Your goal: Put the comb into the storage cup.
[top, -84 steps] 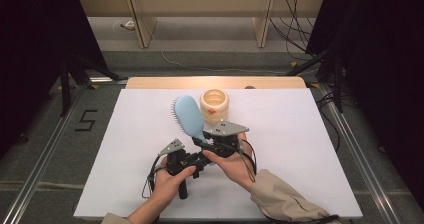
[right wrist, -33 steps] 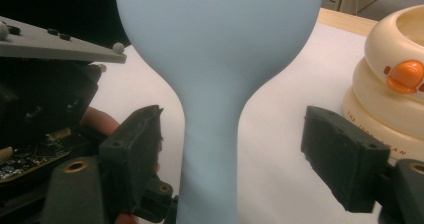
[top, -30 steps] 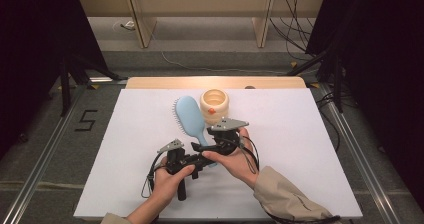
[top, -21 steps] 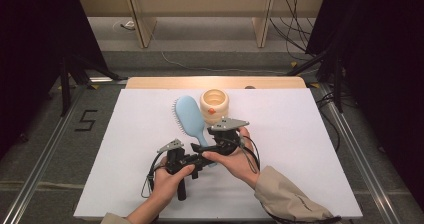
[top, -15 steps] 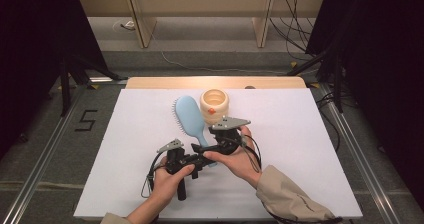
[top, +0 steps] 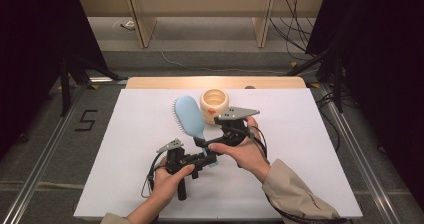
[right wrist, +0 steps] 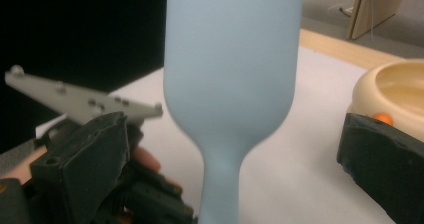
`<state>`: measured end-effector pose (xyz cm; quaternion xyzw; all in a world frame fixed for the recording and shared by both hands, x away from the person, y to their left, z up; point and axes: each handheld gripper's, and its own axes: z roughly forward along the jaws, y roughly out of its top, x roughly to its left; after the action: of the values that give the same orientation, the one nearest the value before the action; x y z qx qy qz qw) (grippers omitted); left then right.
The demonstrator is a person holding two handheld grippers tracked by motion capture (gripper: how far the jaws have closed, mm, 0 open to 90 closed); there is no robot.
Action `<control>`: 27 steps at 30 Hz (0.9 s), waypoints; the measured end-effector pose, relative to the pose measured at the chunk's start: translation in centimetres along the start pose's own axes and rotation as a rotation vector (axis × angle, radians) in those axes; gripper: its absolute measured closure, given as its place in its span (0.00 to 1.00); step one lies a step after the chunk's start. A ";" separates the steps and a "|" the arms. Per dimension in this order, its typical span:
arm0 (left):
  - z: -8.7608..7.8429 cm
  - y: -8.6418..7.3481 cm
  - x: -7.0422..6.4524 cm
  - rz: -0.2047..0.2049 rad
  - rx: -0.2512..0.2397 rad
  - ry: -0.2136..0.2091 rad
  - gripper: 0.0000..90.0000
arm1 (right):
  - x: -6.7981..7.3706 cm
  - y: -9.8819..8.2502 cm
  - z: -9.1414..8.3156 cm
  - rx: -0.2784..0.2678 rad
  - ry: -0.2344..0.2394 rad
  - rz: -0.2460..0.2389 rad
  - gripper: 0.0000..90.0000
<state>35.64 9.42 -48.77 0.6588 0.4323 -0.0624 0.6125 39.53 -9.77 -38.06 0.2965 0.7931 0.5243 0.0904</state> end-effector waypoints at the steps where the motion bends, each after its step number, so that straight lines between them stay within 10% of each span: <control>1: 0.0 0.0 0.0 0.001 0.000 0.000 0.71 | -0.1 0.5 0.0 -0.001 0.000 -0.004 0.01; 27: 0.0 -0.1 -0.1 0.001 0.008 -0.010 0.71 | -0.2 7.3 5.5 0.091 0.006 0.024 0.00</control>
<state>35.53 9.33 -48.75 0.6611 0.4285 -0.0671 0.6122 44.95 -3.65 -34.06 0.3084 0.8127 0.4896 0.0682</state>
